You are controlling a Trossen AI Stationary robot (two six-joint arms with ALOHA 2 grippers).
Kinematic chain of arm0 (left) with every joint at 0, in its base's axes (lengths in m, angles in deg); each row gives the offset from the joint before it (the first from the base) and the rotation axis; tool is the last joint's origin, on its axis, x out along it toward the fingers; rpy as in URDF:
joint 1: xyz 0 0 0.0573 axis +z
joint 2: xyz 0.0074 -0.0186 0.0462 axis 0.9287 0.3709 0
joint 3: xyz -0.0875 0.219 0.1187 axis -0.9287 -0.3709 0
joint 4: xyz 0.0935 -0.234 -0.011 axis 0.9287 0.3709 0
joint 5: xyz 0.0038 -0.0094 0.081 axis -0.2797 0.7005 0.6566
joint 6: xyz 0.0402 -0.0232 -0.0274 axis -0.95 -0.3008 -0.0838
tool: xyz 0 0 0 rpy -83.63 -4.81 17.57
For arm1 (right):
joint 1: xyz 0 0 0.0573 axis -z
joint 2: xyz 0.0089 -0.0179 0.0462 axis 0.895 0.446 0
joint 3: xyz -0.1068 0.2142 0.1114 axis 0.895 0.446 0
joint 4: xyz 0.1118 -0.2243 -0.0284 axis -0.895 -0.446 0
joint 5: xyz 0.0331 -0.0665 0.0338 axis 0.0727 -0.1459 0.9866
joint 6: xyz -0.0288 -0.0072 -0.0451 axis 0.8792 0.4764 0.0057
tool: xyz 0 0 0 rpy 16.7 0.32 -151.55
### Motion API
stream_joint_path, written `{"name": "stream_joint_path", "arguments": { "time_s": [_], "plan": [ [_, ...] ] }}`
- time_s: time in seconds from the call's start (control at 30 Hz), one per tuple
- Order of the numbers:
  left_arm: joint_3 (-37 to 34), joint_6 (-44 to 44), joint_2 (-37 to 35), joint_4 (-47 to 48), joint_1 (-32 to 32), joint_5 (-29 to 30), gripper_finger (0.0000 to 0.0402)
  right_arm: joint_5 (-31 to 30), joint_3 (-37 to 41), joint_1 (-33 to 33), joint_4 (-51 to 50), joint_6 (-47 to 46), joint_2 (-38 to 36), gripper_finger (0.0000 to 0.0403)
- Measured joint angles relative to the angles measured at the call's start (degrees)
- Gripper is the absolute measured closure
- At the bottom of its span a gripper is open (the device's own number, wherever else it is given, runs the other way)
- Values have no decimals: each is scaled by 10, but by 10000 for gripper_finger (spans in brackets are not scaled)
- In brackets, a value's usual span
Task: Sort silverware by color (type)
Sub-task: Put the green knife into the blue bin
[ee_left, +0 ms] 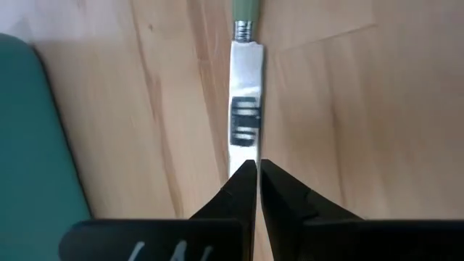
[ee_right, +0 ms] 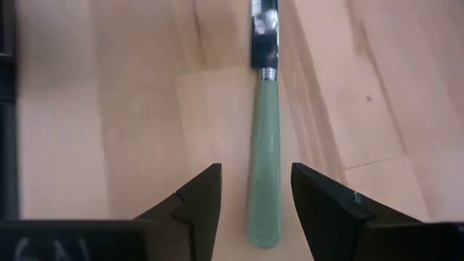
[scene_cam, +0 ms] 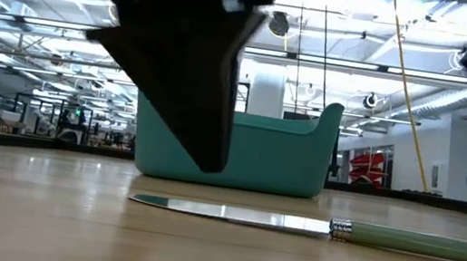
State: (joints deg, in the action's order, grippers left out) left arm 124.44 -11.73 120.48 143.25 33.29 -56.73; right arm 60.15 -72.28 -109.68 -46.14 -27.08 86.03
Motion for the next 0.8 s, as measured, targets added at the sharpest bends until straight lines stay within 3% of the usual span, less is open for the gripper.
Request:
{"name": "stream_joint_path", "arguments": {
  "time_s": [0.43, 0.8],
  "plan": [
    [1, 21, -2, -4, -15, 23, 376, 42, 0, 43, 0, -18, 33, 249],
    [1, 39, -2, -14, -21, 23, 376, 115, 52, 65, 64, -13, 29, 350]
  ]
}}
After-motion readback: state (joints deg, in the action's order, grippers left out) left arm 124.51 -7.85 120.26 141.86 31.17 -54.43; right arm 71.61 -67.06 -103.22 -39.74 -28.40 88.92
